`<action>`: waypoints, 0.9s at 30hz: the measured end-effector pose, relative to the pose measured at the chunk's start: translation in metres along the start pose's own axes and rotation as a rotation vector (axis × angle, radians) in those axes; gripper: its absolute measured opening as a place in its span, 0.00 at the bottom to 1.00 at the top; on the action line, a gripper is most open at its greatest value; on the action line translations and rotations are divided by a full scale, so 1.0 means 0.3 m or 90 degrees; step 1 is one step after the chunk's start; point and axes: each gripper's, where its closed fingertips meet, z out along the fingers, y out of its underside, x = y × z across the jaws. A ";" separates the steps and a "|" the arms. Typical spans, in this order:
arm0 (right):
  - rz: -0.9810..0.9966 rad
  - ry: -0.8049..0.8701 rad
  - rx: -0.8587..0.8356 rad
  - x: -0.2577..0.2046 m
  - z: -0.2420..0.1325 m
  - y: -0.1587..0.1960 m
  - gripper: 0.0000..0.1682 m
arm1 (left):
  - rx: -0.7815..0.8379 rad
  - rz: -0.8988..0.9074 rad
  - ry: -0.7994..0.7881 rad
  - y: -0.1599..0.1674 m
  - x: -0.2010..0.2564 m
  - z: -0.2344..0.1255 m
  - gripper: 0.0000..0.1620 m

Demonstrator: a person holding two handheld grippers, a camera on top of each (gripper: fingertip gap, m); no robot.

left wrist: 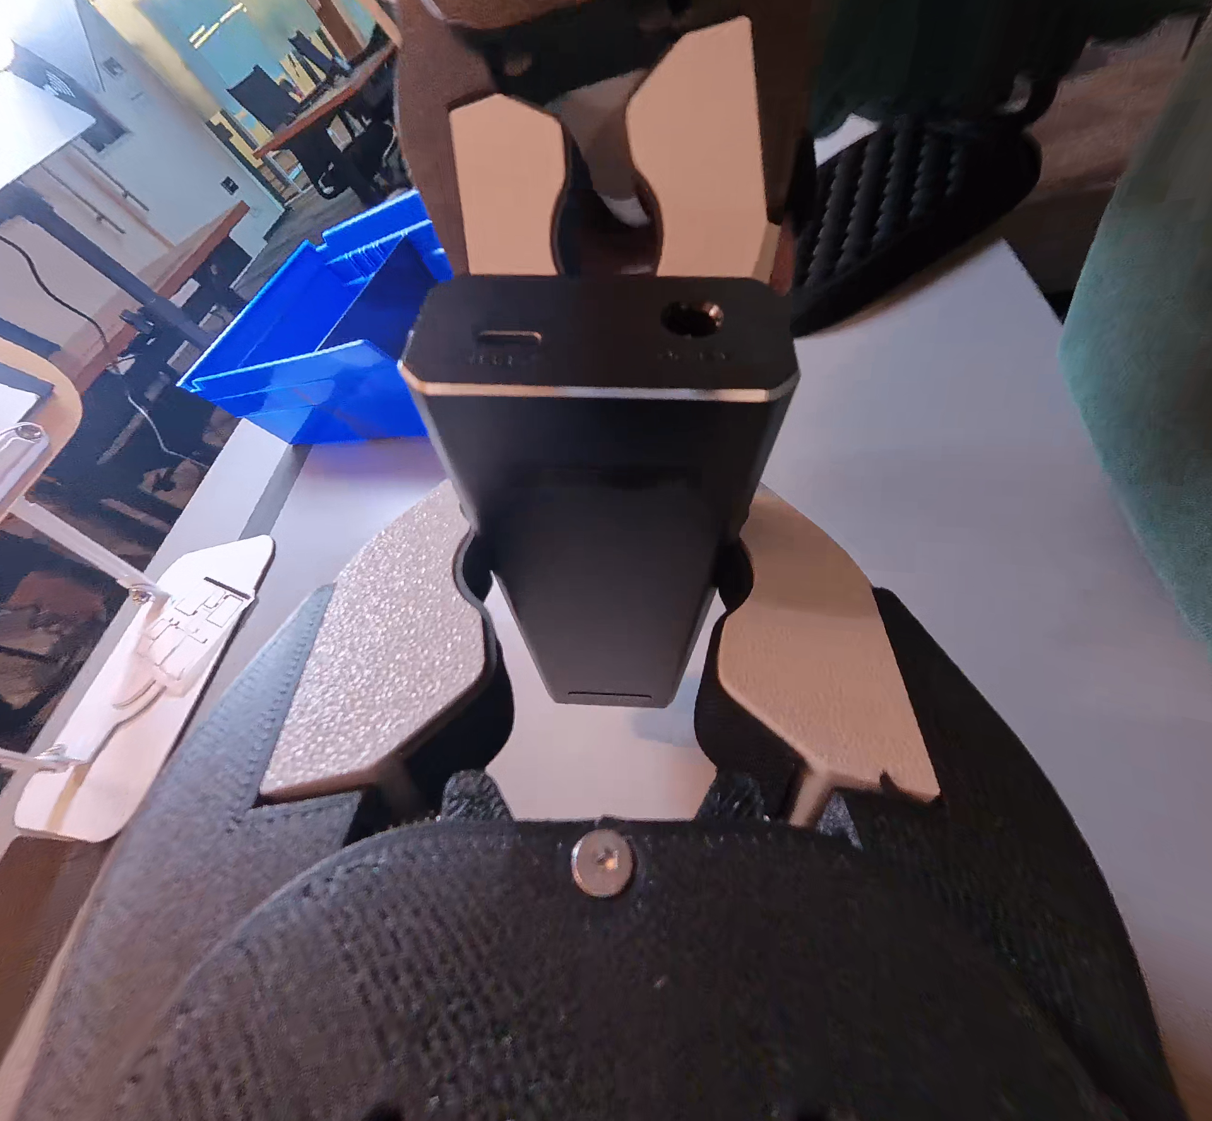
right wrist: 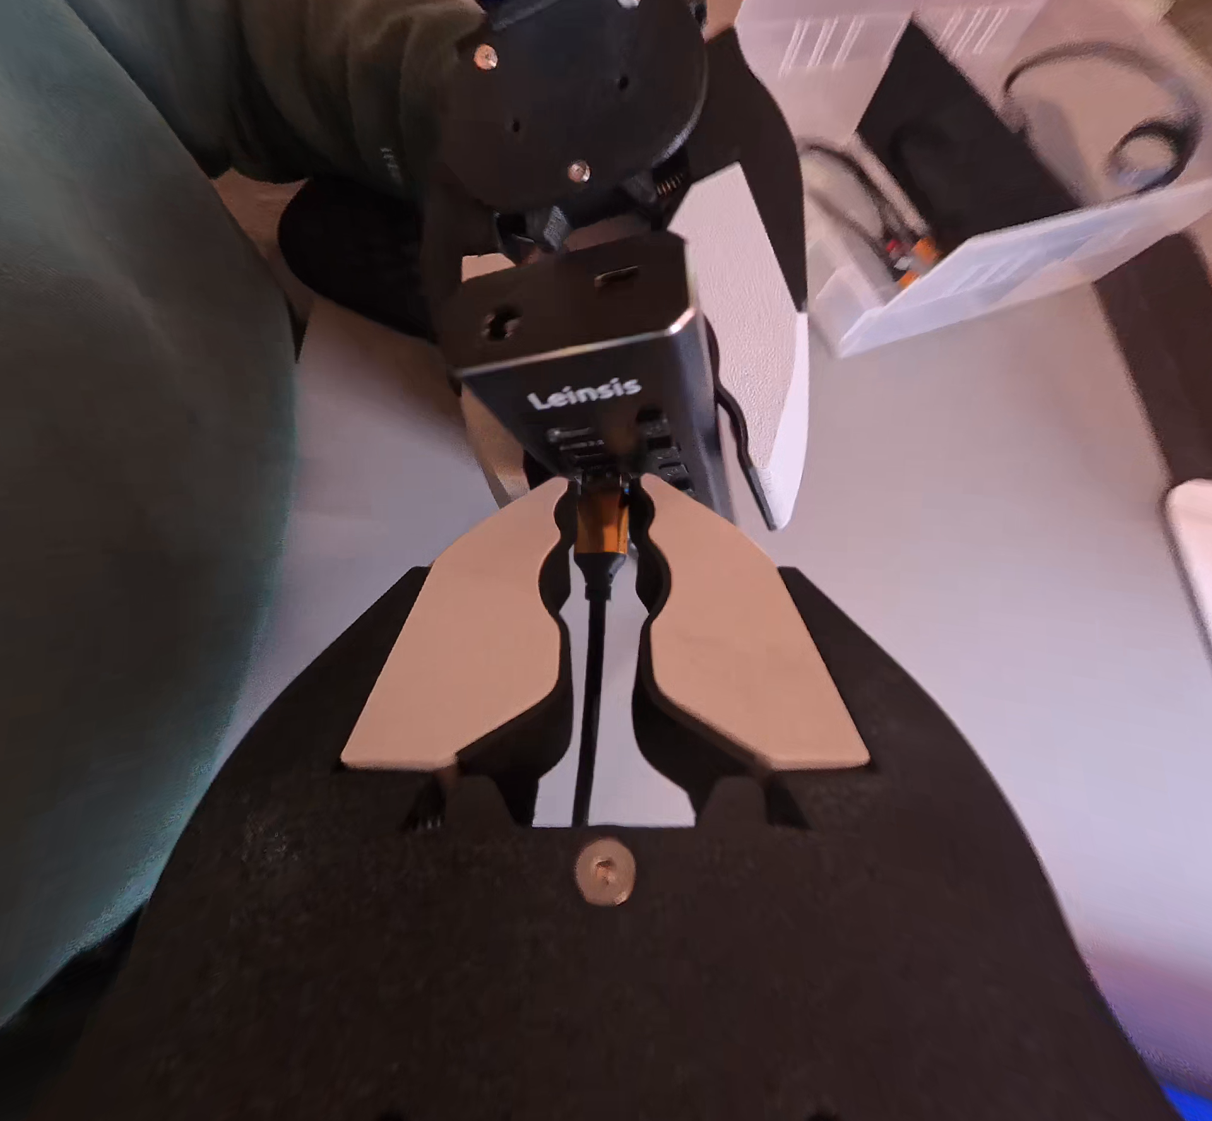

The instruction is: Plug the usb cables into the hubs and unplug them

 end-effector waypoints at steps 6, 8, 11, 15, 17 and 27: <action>-0.121 0.068 0.040 0.014 -0.062 0.009 0.16 | 0.061 -0.092 0.013 -0.028 -0.029 -0.029 0.43; -0.141 0.091 0.055 0.021 -0.067 0.003 0.11 | 0.068 -0.110 0.025 -0.033 -0.026 -0.025 0.43; -0.174 0.110 0.036 0.026 -0.067 0.007 0.06 | 0.072 -0.121 0.035 -0.036 -0.018 -0.020 0.43; -0.146 0.091 0.047 0.023 -0.073 0.002 0.05 | 0.072 -0.120 0.035 -0.041 -0.019 -0.022 0.43; -0.136 0.089 0.057 0.024 -0.081 -0.003 0.06 | 0.072 -0.121 0.031 -0.036 -0.024 -0.026 0.43; -0.121 0.064 0.056 0.016 -0.087 -0.014 0.04 | 0.062 -0.117 0.034 -0.031 -0.019 -0.028 0.44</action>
